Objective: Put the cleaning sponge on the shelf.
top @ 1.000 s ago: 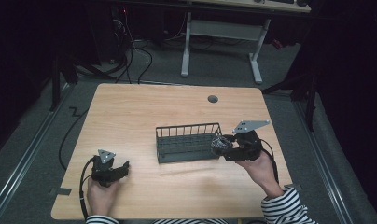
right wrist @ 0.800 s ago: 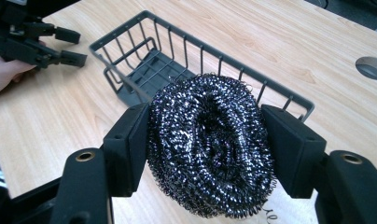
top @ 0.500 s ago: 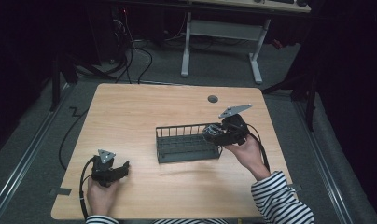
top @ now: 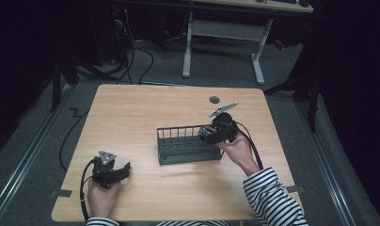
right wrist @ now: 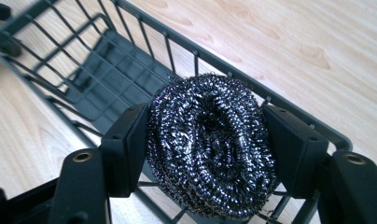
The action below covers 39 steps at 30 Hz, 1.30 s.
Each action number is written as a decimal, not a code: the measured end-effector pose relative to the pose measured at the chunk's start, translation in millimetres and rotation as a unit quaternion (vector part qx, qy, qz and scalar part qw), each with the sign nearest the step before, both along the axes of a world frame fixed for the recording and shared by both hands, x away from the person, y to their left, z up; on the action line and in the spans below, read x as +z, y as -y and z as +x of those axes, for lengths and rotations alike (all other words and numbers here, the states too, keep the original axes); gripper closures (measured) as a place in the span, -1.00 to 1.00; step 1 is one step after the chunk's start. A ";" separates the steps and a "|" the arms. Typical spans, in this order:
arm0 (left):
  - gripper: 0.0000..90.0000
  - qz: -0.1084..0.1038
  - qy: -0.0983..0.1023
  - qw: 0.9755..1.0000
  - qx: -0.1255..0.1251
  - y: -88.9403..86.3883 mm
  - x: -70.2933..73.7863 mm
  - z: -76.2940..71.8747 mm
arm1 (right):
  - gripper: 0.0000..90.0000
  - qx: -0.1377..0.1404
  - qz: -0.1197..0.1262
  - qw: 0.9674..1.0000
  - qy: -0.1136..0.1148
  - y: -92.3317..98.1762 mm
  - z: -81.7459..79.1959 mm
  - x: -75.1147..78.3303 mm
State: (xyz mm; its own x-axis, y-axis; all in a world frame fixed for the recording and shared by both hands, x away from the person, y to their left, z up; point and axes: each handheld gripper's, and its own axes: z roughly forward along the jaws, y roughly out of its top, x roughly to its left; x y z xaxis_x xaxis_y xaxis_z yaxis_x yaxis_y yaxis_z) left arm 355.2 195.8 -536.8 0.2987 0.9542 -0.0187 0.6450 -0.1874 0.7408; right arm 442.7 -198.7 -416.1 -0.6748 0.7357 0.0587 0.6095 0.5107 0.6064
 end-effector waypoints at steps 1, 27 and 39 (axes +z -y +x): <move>-0.42 0.000 0.000 1.000 0.000 0.0 0.0 0.0 | -0.23 -0.002 -0.003 1.000 -0.005 -0.4 1.7 -2.4; -0.42 0.002 0.000 1.000 -0.001 0.4 0.0 0.0 | -0.27 -0.017 0.050 0.997 0.051 37.9 -30.6 15.6; -0.42 0.002 0.000 1.000 -0.001 0.4 0.0 0.0 | -0.25 -0.049 0.064 0.994 0.071 75.8 -53.1 20.6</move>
